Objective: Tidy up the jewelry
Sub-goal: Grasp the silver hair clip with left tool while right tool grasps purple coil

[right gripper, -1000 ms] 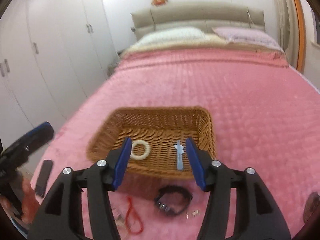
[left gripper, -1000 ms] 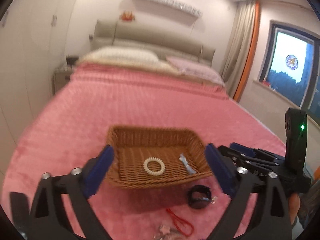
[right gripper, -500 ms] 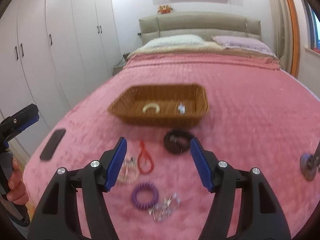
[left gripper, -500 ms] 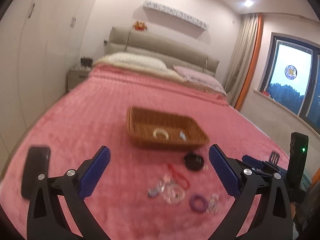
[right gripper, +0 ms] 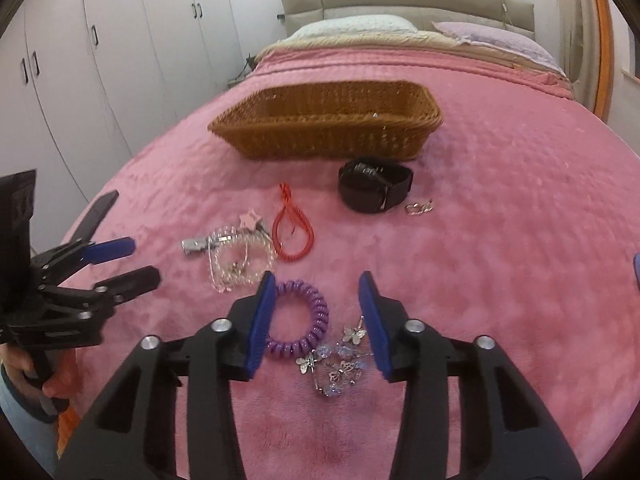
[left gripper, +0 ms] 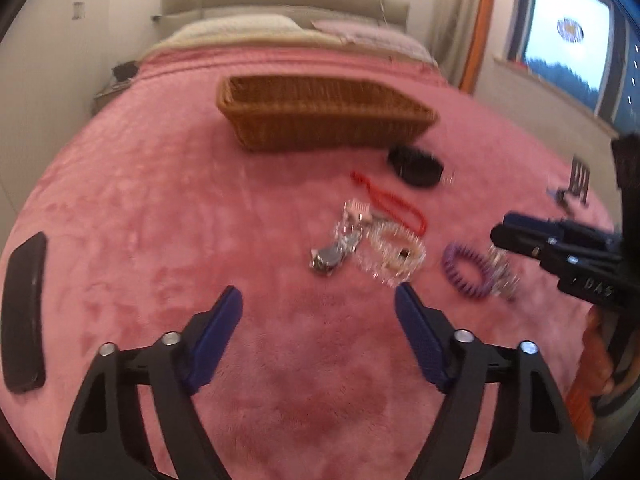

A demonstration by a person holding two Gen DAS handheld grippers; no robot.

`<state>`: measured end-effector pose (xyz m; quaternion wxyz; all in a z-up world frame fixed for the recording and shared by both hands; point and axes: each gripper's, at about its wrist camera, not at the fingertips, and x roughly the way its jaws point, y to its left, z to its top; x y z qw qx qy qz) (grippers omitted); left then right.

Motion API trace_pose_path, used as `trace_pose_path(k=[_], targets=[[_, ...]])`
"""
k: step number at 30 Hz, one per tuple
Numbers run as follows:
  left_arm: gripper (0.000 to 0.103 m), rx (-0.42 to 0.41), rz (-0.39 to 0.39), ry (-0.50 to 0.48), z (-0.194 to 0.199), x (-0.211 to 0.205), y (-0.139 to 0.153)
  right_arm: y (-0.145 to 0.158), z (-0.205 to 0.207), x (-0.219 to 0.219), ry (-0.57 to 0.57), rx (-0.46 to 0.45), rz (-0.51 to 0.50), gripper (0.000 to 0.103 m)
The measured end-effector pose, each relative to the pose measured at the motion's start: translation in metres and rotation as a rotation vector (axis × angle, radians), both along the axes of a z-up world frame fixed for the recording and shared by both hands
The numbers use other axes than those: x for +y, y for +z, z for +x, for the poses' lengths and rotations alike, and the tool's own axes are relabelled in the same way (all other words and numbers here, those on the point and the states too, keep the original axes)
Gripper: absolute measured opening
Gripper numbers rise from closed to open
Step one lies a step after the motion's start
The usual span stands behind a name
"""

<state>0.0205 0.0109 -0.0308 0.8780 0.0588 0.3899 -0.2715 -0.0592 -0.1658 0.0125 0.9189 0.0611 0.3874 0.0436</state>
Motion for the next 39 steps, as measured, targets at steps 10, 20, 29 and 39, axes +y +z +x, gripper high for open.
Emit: trace_pose_path(k=[10, 20, 29, 39], targets=[[0.053, 0.051, 0.062, -0.048, 0.031, -0.023, -0.013, -0.019, 0.012, 0.002, 0.005, 0.053, -0.003, 0.037], [0.021, 0.013, 0.102, -0.027, 0.026, -0.027, -0.010, -0.026, 0.018, 0.012, 0.031, 0.096, -0.046, 0.010], [0.021, 0.033, 0.039, 0.193, 0.008, 0.014, -0.010, -0.027, 0.020, 0.013, -0.041, 0.106, -0.007, 0.009], [0.037, 0.036, 0.014, 0.165, -0.013, 0.008, -0.009, -0.029, 0.013, 0.009, -0.003, 0.103, 0.044, 0.011]])
